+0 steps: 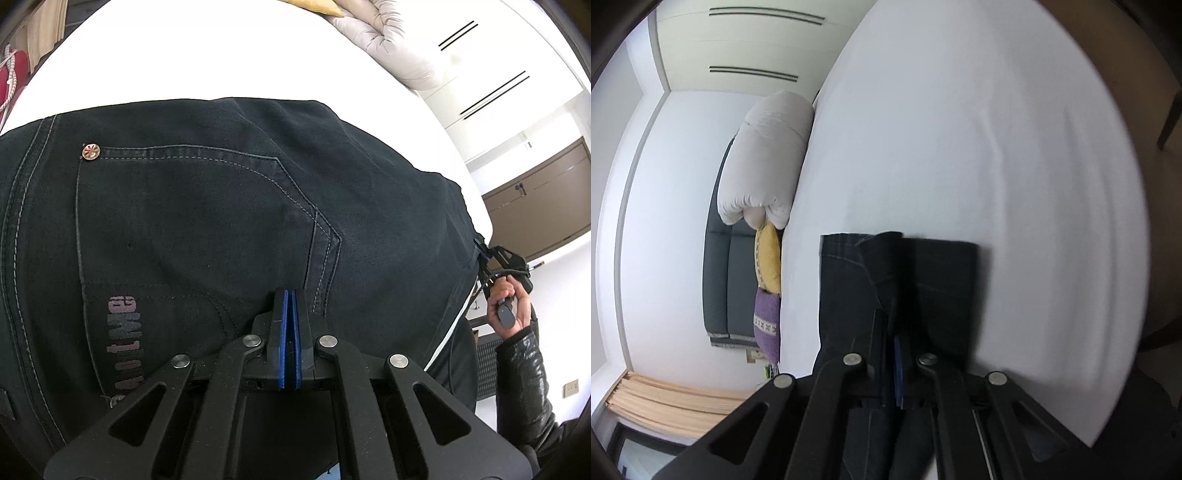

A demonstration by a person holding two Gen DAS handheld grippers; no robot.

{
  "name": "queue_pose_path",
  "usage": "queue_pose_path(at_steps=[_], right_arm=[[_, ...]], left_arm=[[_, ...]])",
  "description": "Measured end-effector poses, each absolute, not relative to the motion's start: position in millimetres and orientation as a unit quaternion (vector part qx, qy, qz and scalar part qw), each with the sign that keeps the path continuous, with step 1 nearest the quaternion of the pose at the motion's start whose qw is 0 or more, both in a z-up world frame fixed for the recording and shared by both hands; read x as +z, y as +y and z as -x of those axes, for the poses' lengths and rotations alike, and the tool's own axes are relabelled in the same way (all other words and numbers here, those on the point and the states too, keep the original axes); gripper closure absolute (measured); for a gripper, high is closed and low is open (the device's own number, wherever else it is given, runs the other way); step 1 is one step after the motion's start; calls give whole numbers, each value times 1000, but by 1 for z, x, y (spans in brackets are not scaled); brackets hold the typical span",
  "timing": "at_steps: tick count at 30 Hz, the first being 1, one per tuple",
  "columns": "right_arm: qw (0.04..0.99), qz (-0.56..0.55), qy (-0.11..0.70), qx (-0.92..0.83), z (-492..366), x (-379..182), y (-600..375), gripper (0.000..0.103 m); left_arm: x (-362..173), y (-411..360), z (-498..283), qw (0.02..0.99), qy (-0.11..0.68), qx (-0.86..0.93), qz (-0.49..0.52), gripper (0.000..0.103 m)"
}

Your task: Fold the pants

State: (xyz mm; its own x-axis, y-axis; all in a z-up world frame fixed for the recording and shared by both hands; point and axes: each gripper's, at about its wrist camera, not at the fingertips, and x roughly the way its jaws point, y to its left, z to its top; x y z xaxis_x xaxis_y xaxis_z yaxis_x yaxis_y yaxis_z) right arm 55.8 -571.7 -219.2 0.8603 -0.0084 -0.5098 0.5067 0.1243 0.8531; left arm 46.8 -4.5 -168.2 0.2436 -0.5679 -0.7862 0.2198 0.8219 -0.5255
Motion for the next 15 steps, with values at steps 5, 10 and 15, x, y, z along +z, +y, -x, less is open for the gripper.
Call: queue_pose_path(at_steps=[5,10,15], right_arm=[[718,-644,184,-192,-43,-216,-567,99],[715,-643,183,-205,-36,-214,-573,99],[700,-658,180,-208,-29,-216,-571,99]], left_arm=[[-169,-1,-48,772,559,-256,159,101],[-168,9,-48,777,556,-250,155,101],[-171,20,-51,781,554,-244,155,101]])
